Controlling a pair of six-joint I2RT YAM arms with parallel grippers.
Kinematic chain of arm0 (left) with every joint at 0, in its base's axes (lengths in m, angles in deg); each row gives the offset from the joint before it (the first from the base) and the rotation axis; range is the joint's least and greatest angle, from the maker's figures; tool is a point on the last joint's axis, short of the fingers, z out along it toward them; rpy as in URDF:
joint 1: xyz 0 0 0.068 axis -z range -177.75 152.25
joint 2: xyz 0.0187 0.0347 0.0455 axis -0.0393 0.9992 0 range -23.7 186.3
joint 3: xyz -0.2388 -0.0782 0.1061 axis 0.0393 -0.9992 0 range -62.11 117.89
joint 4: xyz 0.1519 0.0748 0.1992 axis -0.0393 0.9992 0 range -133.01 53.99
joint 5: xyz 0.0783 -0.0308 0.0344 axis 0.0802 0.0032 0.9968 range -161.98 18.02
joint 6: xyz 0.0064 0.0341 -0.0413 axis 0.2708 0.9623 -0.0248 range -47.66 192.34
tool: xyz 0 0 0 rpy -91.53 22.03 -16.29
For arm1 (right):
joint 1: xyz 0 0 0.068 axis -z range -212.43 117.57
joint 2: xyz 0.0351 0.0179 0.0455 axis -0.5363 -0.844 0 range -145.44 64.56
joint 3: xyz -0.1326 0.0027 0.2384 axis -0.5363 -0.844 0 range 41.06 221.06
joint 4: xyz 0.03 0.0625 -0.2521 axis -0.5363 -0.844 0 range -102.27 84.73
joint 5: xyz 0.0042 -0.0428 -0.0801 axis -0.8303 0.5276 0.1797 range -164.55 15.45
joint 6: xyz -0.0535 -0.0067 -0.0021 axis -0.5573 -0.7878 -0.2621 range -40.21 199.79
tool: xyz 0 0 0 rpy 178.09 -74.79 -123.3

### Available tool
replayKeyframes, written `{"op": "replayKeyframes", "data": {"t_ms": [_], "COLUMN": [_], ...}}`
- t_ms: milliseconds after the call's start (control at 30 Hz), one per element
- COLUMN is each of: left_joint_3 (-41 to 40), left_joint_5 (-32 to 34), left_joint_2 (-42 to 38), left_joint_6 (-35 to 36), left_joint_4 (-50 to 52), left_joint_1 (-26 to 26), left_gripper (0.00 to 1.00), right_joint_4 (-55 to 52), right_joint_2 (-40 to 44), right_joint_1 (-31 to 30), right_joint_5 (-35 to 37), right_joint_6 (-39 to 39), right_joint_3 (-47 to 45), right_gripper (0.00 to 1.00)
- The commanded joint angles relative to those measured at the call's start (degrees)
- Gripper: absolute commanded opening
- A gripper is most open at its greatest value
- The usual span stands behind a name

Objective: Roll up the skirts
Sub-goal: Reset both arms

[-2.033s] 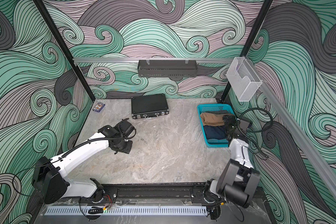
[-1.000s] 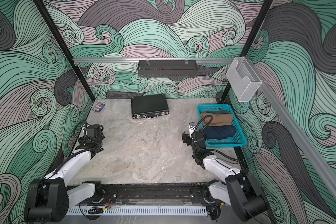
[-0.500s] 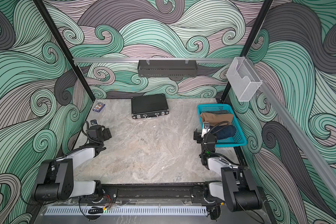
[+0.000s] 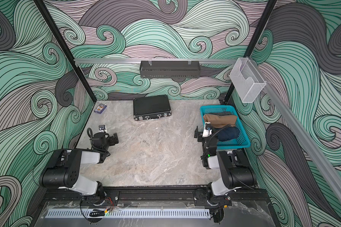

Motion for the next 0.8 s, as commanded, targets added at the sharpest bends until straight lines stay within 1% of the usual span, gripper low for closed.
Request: {"op": "replayKeyframes", "data": {"t_ms": [0,33,67,100,133,167,200,267,300,333,367,433,467,767], "left_joint_3": [4.35,3.57,3.78,5.15,5.65,4.52,4.13,5.28,4.63,4.63,5.2,4.85,5.14,5.03], "left_joint_5": [-1.34,-1.46,-1.57,-1.21,-1.42,-1.43,-1.61,-1.47,-1.34,-1.35,-1.34,-1.26,-1.34,-1.28], "left_joint_2": [0.1,0.61,0.19,-0.92,-1.19,-0.41,-0.38,-1.47,-0.83,-0.78,-1.36,-0.99,-1.32,-1.17], "left_joint_6": [1.23,1.43,1.46,0.4,0.13,1.16,1.38,0.16,0.74,0.7,0.25,0.45,0.25,0.32], "left_joint_4": [-2.9,-5.08,-4.19,0.41,2.12,-1.76,-2.54,1.61,-0.85,-0.81,1.33,-0.12,1.08,0.6], "left_joint_1": [0.06,0.09,0.11,0.13,0.03,0.1,0.11,0.03,0.04,0.04,0.02,0.02,0.06,0.02], "left_gripper": [0.99,0.98,0.99,0.99,0.99,0.99,0.99,0.99,0.98,0.98,0.99,0.99,0.99,0.99], "right_joint_4": [-14.54,-16.99,-16.32,-14.63,-14.82,-16.02,-15.81,-14.97,-15.77,-15.56,-15.0,-15.59,-15.24,-16.19], "right_joint_2": [-1.04,-0.21,-0.4,-0.85,-0.75,-0.17,-0.06,-0.44,-0.09,-0.2,-0.28,-0.17,-0.26,-0.52], "right_joint_1": [2.91,3.44,3.32,3.3,3.27,3.27,3.27,3.23,3.26,3.21,3.28,3.21,3.26,3.28], "right_joint_5": [-2.7,-3.31,-3.32,-3.11,-3.04,-3.12,-3.1,-3.12,-3.17,-3.16,-3.12,-3.19,-3.21,-3.27], "right_joint_6": [3.15,3.26,3.18,3.09,3.09,3.09,3.0,3.0,3.09,3.0,3.0,3.05,3.0,3.09], "right_joint_3": [4.36,4.86,4.59,4.21,4.23,4.33,4.18,4.05,4.19,4.17,4.07,4.13,4.04,4.63], "right_gripper": [0.99,0.99,0.99,0.99,0.99,0.99,0.99,0.99,0.99,0.99,0.99,0.99,0.99,0.99]}}
